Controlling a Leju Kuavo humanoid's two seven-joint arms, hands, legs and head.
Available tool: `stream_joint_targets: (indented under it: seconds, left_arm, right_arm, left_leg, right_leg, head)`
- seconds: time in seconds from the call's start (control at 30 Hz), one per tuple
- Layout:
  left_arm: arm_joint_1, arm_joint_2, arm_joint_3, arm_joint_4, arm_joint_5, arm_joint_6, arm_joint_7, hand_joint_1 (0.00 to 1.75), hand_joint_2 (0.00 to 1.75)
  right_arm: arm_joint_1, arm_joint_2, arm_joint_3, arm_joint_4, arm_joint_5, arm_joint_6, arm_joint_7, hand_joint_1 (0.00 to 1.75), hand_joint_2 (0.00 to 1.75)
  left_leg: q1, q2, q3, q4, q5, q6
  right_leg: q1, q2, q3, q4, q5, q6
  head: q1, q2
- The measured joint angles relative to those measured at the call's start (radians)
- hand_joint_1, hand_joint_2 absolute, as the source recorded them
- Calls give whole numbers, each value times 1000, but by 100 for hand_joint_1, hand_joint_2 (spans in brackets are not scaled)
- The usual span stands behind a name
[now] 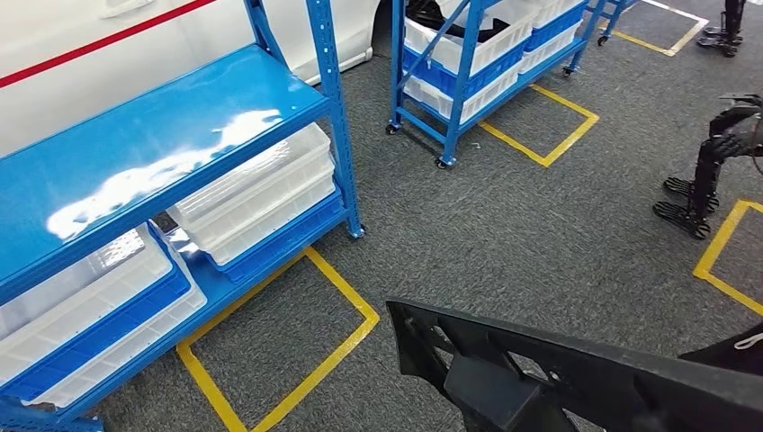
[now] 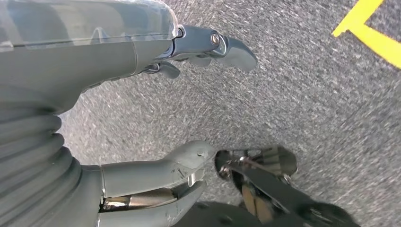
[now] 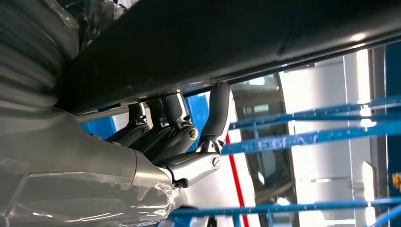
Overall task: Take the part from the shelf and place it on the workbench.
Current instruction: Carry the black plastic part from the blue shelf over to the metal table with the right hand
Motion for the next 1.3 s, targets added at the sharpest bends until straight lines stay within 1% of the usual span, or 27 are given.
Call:
stream_joint_targets:
  seconds: [0.03,0.07,0.1,0.17,0.23,0.3,0.37,0.43,0.5,0.53,0.57,0.63,0.7,0.73,0.8,0.83,0.9,0.97,1.0,1.03,1.07,1.1,1.13,1.17,1.23,1.27,1.3]
  left_arm:
    - [1,0,0,0,0,0,0,0,175]
    - [1,0,0,0,0,0,0,0,175]
    - [2,0,0,0,0,0,0,0,175]
    - [2,1,0,0,0,0,0,0,175]
    - [1,1,0,0,0,0,0,0,175]
    - [-1,0,0,0,0,-2,1,0,175]
    - [-1,0,0,0,1,-5,2,0,175]
    - [2,-1,1,0,2,-8,3,0,175]
    - [4,-1,1,0,2,-10,4,0,175]
    - [5,0,1,0,2,-10,4,0,175]
    - [4,0,1,0,2,-11,5,0,175]
    - [2,-1,1,0,2,-12,6,0,175]
    - [1,-1,1,0,0,-12,6,0,175]
    - [0,-1,1,0,0,-12,6,0,175]
    - [-3,-1,2,0,-3,-12,6,0,175]
    - [-5,-1,2,0,-4,-12,6,0,175]
    - [-4,-1,2,0,-6,-12,6,0,175]
    - [0,-1,3,0,-6,-13,6,0,175]
    - [2,-1,4,0,-6,-13,6,0,175]
    - [5,-1,5,0,-7,-13,6,0,175]
    - [6,-1,6,0,-7,-13,6,0,175]
    - [7,0,7,0,-8,-12,6,0,175]
    - [8,0,8,0,-8,-12,6,0,175]
    - [8,0,9,0,-8,-12,5,0,175]
    - [8,0,10,0,-9,-11,2,0,175]
    - [8,0,12,0,-9,-11,0,0,175]
    - [7,0,13,0,-10,-10,-1,0,175]
  right_arm:
    - [1,0,0,0,0,0,0,175,175]
    - [2,0,0,0,0,0,1,175,175]
    - [2,0,-1,0,0,0,1,175,175]
    - [2,0,-1,-1,0,0,1,175,175]
    - [2,0,-1,-2,0,0,1,175,175]
    - [7,0,-3,-3,-1,2,0,175,175]
    - [11,0,-8,-5,-2,7,-1,175,175]
    - [12,0,-14,-6,-3,14,-3,175,175]
    - [13,0,-17,-6,-3,18,-6,175,175]
    - [14,0,-18,-6,-4,20,-8,175,175]
    - [15,0,-19,-5,-4,21,-9,175,175]
    - [15,0,-20,-4,-3,29,-12,175,175]
    - [14,2,-23,-3,0,39,-14,175,175]
    - [14,4,-24,-2,2,44,-14,175,175]
    - [15,10,-27,1,3,52,-15,175,175]
    - [16,12,-29,2,4,53,-15,175,175]
    - [16,17,-31,3,4,54,-15,175,175]
    - [15,24,-34,7,5,61,-15,175,175]
    - [15,26,-35,10,6,66,-15,175,175]
    - [17,28,-36,13,8,71,-15,175,175]
    - [18,30,-38,17,11,76,-15,175,175]
    - [20,33,-40,20,16,82,-15,175,175]
    - [21,37,-43,23,21,88,-15,175,175]
    - [22,41,-47,24,27,95,-15,175,175]
    - [24,49,-56,26,38,108,-15,175,175]
    - [26,53,-61,26,42,113,-15,175,175]
    - [29,57,-67,26,44,118,-15,175,175]
  left_leg:
    - [0,-2,0,4,12,3]
    - [-1,-6,19,-32,42,8]
    - [-2,-20,50,-98,82,15]
    - [-3,-73,104,-220,134,28]
    - [-6,-100,120,-264,139,34]
    - [-5,-77,123,-278,145,38]
    - [-2,-48,125,-293,158,46]
    - [-4,-17,122,-300,164,54]
    - [-8,17,117,-297,164,56]
    - [-10,34,115,-296,163,56]
    - [-10,50,114,-294,162,55]
    - [-10,74,114,-286,156,50]
    - [-14,93,114,-277,149,41]
    - [-16,101,115,-274,148,36]
    - [-17,115,116,-274,147,28]
    - [-14,108,116,-269,142,23]
    - [-8,60,95,-219,102,14]
    - [-4,10,40,-97,34,8]
    - [-4,2,13,-36,12,6]
    - [-3,-1,-4,0,7,5]
    - [-2,-2,-3,-3,23,4]
    - [0,-6,15,-43,56,4]
    - [4,-19,44,-108,94,3]
    - [7,-45,71,-169,120,2]
    - [10,-89,97,-239,137,6]
    - [8,-96,98,-244,134,11]
    - [6,-86,98,-247,136,18]
  right_leg:
    - [2,14,-2,1,2,0]
    - [4,28,-3,3,3,1]
    - [5,43,-2,4,4,2]
    - [6,68,-6,7,8,9]
    - [2,92,-16,8,17,23]
    - [-2,110,-25,7,25,38]
    - [2,71,-43,37,2,47]
    - [5,10,-89,135,-61,50]
    - [1,-12,-135,247,-111,55]
    - [-2,-17,-138,267,-113,58]
    - [-5,-22,-123,252,-99,61]
    - [-9,-46,-45,129,-47,62]
    - [-2,-79,14,24,-21,54]
    - [2,-87,23,4,-21,48]
    - [7,-72,18,-1,-18,35]
    - [6,-63,17,-5,-14,28]
    - [1,-45,15,-13,-5,14]
    - [1,-25,10,-14,1,6]
    - [2,-13,8,-13,2,5]
    - [2,1,6,-12,3,4]
    - [2,15,6,-10,3,5]
    - [1,30,6,-7,4,6]
    - [-1,44,5,-3,3,9]
    - [-1,57,2,3,2,14]
    - [-1,81,-11,14,3,29]
    - [-2,93,-17,16,7,37]
    - [-4,106,-22,14,12,45]
  head:
    - [0,0]
    - [0,0]
    - [0,0]
    - [0,0]
    - [0,0]
    - [0,0]
    - [1,0]
    - [3,0]
    - [3,0]
    - [3,0]
    - [3,0]
    - [3,0]
    - [3,0]
    - [2,0]
    - [2,0]
    - [2,0]
    - [2,0]
    - [2,0]
    - [2,0]
    - [2,0]
    - [2,0]
    - [2,0]
    - [2,0]
    - [2,0]
    - [2,0]
    - [2,0]
    - [2,0]
